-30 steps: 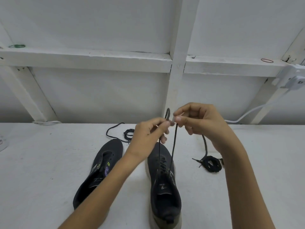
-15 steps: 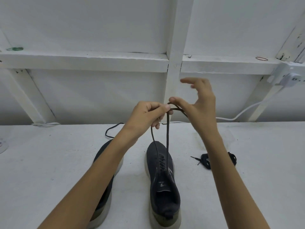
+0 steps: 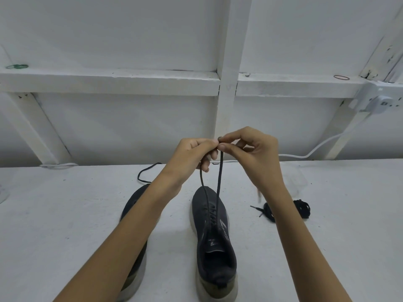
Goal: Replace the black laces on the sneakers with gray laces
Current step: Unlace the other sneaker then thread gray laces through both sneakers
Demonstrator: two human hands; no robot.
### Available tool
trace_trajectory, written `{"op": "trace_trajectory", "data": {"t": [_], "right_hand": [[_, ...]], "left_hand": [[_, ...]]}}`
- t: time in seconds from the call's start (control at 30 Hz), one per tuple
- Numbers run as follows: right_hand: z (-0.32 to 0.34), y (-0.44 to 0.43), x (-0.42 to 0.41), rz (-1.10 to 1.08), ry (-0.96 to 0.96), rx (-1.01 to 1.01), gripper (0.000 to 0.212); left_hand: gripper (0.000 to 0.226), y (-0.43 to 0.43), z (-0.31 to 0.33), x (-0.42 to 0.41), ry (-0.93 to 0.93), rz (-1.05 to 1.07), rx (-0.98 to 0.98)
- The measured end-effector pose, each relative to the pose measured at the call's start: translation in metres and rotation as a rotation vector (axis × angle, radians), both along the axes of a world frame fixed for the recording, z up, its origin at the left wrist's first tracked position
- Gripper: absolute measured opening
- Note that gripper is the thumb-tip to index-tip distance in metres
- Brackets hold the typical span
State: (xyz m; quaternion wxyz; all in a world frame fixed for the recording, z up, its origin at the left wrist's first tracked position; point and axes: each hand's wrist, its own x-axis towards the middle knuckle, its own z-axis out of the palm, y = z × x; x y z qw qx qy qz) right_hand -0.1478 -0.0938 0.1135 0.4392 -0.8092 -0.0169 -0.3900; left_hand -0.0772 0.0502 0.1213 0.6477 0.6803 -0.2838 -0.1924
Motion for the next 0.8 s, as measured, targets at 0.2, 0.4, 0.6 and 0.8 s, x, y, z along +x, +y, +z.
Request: {"op": "trace_trajectory", "data": {"t": [0.2,0.4,0.6,0.8], "right_hand": [[-0.004,-0.006,0.000,-0.120,0.042,-0.279,0.009],[0.000,-0.006,-0.010,0.136,0.393,-0.172,0.003],[0.010,-0.007,-0.018,0.325,0.434,0.395,0.014],[0.008,-0.007,-0.018,0.319,0.400,0.519,0.011]], "left_hand": [[0.012,0.009,-0.001,0.005,-0.258,0.086,0.107],[0.008,0.015,-0.004,0.005,-0.473,0.071,0.110],[0.011,0.014,-0.011,-0.006,-0.468,0.049,0.061],[0.024,0.012,-0.011,-0.010,-0.420,0.079,0.077]]}}
